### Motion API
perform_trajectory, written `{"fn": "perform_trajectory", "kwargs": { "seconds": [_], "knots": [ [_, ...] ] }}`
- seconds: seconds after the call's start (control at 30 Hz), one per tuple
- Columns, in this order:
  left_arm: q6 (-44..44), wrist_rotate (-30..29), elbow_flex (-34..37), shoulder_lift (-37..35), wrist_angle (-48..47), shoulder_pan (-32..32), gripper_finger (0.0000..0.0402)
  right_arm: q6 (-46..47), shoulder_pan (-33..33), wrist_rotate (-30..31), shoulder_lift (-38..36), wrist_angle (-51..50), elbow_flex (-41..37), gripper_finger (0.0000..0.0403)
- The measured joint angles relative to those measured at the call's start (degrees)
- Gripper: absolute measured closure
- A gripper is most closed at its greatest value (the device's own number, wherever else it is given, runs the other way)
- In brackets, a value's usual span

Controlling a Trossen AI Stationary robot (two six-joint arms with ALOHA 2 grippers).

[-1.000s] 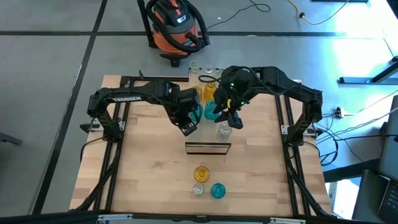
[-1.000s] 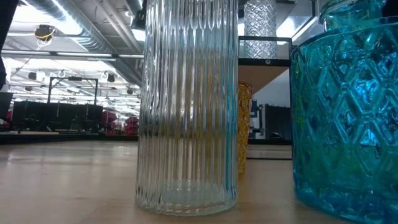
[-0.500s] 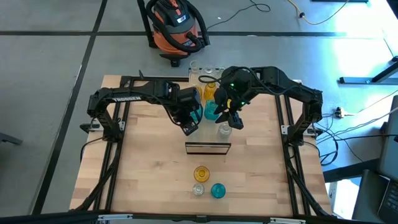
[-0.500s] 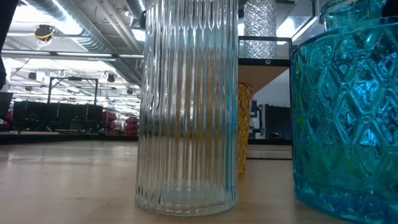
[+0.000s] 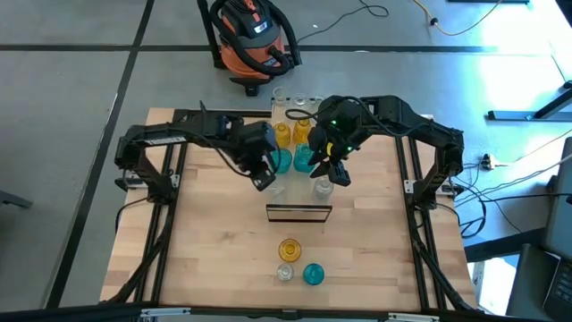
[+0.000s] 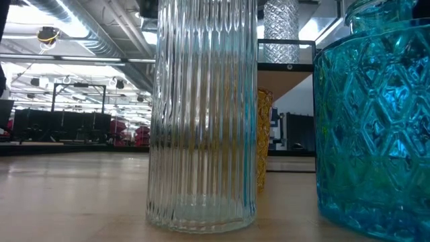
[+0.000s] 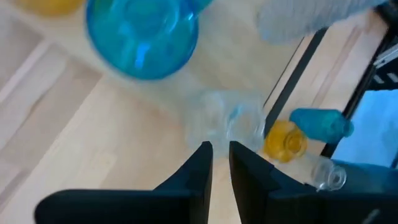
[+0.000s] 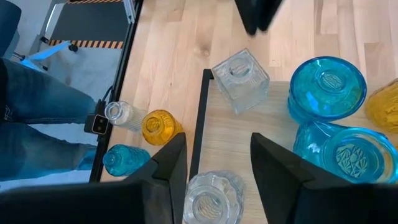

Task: Sort vases onto shelf
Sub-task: Put the transparent vase on the shelf aligned with the other transparent vase

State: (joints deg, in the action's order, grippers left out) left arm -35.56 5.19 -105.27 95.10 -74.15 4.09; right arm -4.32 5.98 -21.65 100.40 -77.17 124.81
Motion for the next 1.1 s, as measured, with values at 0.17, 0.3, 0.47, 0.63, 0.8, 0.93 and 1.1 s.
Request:
{"fn": "perform_trajectory", "kwargs": {
  "seconds": [0.17,0.3,0.47,0.63,0.8,0.93,1.1],
  "knots": [
    [-0.07,-0.48,0.91,-0.32,-5.32,-3.01,0.0368,-0.08,0.02,0.00,0.00,-0.06,0.00,0.0260],
    [0.09,0.37,5.04,-0.23,-2.20,-4.68,0.0396,-0.39,0.02,0.65,0.00,0.13,0.00,0.0260],
    [0.25,-0.12,9.53,-0.23,1.91,-4.54,0.0400,-0.44,0.04,1.14,0.00,0.17,0.00,0.0260],
    [2.74,-2.79,12.56,-0.23,6.89,-4.40,0.0401,-0.44,0.04,1.15,-0.02,0.18,0.00,0.0260],
    [4.73,-4.27,14.57,-0.23,11.41,-4.38,0.0401,-0.17,0.04,1.16,-0.02,-0.39,0.00,0.0260],
    [6.37,-5.23,15.53,-0.23,13.82,-4.40,0.0401,-0.13,0.04,1.18,-0.02,-0.92,0.00,0.0260],
    [8.48,-7.44,15.72,-0.23,16.85,-4.40,0.0401,-0.02,0.04,1.20,-0.02,-0.92,0.00,0.0260]
  ]
}}
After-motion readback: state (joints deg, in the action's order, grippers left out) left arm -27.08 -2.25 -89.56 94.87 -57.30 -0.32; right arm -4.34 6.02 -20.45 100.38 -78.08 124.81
